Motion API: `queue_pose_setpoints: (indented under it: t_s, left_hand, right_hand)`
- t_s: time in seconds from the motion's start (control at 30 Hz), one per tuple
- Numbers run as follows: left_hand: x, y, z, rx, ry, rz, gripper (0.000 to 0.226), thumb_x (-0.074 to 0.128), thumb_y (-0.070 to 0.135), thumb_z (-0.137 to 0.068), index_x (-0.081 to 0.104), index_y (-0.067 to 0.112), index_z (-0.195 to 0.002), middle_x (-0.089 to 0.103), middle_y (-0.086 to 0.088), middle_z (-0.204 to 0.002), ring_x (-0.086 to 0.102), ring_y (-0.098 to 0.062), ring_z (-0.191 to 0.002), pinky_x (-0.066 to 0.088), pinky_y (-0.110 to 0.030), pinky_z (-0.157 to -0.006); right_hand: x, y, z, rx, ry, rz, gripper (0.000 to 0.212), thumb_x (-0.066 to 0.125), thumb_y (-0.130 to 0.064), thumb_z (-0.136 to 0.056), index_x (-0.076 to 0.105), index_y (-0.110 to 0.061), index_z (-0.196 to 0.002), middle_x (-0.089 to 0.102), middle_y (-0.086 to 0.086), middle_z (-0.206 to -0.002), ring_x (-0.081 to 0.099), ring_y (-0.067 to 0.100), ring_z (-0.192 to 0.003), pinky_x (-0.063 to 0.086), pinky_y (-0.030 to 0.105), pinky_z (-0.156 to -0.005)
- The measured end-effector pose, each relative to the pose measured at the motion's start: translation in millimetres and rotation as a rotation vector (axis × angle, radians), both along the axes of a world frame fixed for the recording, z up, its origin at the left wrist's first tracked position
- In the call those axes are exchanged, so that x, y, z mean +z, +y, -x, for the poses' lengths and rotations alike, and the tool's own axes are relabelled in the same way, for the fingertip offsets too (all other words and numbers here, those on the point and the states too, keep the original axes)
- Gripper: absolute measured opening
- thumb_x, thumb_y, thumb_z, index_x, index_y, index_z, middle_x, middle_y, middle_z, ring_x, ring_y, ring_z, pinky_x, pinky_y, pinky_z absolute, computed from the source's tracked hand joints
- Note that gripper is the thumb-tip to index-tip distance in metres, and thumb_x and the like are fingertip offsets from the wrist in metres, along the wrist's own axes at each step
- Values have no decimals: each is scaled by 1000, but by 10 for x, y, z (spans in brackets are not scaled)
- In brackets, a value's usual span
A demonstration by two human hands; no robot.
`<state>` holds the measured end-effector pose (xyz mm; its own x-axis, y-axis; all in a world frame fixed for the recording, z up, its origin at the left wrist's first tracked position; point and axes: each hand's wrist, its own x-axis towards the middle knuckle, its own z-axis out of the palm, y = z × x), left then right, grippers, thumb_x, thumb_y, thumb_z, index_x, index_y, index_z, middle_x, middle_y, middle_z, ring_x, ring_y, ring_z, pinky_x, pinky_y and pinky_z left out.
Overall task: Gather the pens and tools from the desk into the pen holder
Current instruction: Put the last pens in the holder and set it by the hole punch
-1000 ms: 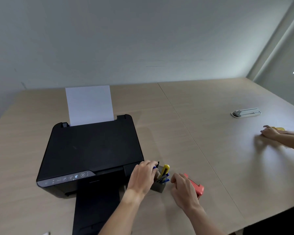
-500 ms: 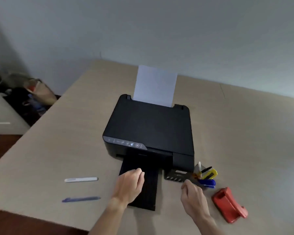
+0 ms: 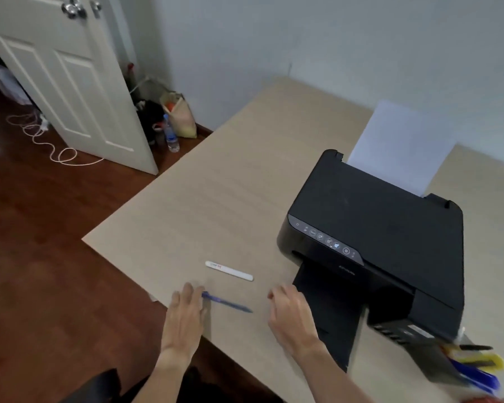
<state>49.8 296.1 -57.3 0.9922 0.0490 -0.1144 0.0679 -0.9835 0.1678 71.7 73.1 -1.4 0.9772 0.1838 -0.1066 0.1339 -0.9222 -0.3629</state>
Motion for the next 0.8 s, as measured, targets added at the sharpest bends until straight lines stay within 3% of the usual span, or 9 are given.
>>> queue_pose_setpoints:
  t_s: [0.13, 0.2, 0.27, 0.47, 0.63, 0.7, 0.8]
  left_hand:
    - [-124, 66, -30, -24, 73, -16, 20, 72, 9, -84, 62, 17, -100, 55, -7, -102, 50, -27, -83, 51, -41, -72]
    - [-149, 45, -30, -32, 120, -62, 29, 73, 1, -78, 61, 16, -100, 54, -13, -109, 49, -32, -89, 49, -44, -74]
    - [-140, 40, -31, -34, 144, -105, 39, 76, -5, -69, 61, 12, -100, 56, -19, -112, 51, -38, -90, 49, -47, -74]
    - [-136, 35, -13, -58, 182, -191, 31, 48, 5, -91, 47, 16, -119, 44, -20, -133, 45, -45, -114, 42, -48, -92]
    - [4, 63, -114, -31, 176, -26, 23, 50, 10, -92, 50, 19, -114, 50, -6, -106, 51, -27, -93, 47, -37, -78]
    - [95, 131, -138, 27, 145, 144, 17, 46, 8, -97, 48, 13, -113, 52, -9, -100, 57, -30, -86, 50, -37, -73]
    - [230, 256, -155, 77, 51, 393, 7, 35, 11, -103, 41, 11, -98, 57, -10, -74, 58, -33, -66, 48, -44, -62]
  right_hand:
    - [-157, 385, -256, 112, 113, 61, 37, 45, 1, -84, 53, -10, -119, 47, 9, -130, 47, 27, -115, 41, 37, -102]
    - [-230, 495, -374, 125, 191, 125, 40, 47, 2, -86, 48, -8, -125, 31, 11, -149, 37, 30, -128, 35, 41, -109]
    - [-288, 553, -456, 135, 264, 182, 44, 47, 2, -86, 45, -8, -129, 21, 11, -155, 31, 31, -133, 31, 42, -111]
    - [-377, 521, -455, 121, 347, 217, 41, 41, -2, -91, 47, -5, -131, 36, 6, -143, 44, 29, -115, 36, 41, -105]
    - [-405, 569, -431, 105, 292, 198, 33, 39, -15, -96, 50, -8, -127, 43, 6, -132, 47, 28, -111, 39, 41, -102]
    - [-374, 587, -404, 94, 240, 196, 32, 38, -16, -96, 53, -8, -123, 47, 8, -126, 48, 28, -110, 41, 41, -100]
    - [-291, 543, -345, 34, 163, 139, 29, 42, -11, -96, 56, -6, -121, 52, 10, -119, 53, 29, -106, 44, 40, -95]
